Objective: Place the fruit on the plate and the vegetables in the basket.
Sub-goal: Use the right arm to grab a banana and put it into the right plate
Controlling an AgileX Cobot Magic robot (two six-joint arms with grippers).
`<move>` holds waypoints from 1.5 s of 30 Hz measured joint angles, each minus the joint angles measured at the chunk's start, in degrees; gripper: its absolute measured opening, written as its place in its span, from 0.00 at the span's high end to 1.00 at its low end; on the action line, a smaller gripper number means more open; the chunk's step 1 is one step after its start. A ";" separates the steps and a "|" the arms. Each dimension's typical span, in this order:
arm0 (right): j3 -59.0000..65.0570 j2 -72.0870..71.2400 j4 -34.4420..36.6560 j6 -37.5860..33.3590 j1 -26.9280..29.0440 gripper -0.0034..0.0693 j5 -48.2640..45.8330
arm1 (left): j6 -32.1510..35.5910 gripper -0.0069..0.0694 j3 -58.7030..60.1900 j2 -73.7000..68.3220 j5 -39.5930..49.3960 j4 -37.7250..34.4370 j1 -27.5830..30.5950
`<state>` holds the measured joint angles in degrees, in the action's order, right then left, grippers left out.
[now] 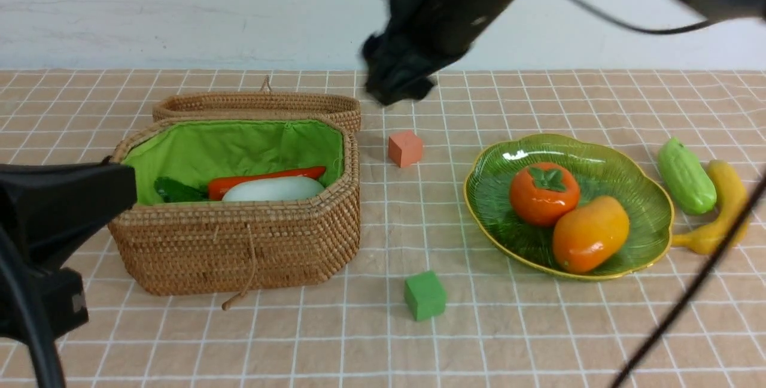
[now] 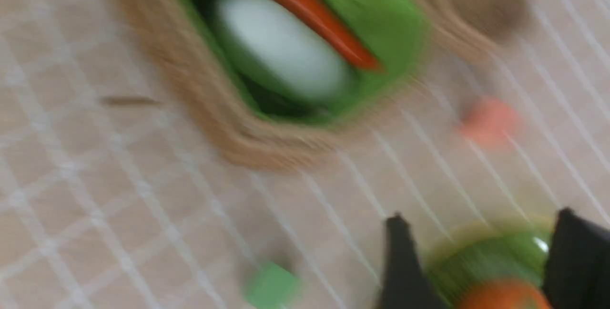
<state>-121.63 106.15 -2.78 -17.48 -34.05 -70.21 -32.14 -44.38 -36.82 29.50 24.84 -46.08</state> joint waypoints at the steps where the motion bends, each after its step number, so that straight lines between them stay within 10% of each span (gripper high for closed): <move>1: 0.10 -0.29 -1.10 1.20 0.42 0.53 -0.18 | 0.37 0.93 0.00 0.00 -0.38 -0.39 0.00; 5: 7.13 -6.94 -6.03 17.48 14.38 0.90 -0.86 | 9.19 0.93 0.00 0.00 -3.23 -9.50 0.00; 8: 15.07 -9.81 -5.63 23.51 24.89 0.96 -0.95 | 13.67 0.93 0.00 0.00 -3.35 -13.33 0.00; 11: 22.57 -10.12 -3.75 25.43 34.20 0.92 -0.81 | 16.43 0.93 0.00 0.00 -3.35 -15.52 0.00; 17: 33.24 -1.64 9.99 25.94 49.48 0.50 8.81 | 18.74 0.93 0.00 0.00 -3.35 -16.38 0.00; 25: 33.73 7.85 14.25 21.81 50.97 0.14 18.50 | 18.91 0.93 0.00 -0.05 -3.52 -16.42 0.00; 45: 33.40 14.22 10.13 20.56 50.60 0.51 21.80 | 18.85 0.92 0.00 -0.05 -4.63 -17.66 0.00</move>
<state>-88.23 120.37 7.36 3.08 16.55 -48.42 -13.29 -44.38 -36.88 24.87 7.18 -46.08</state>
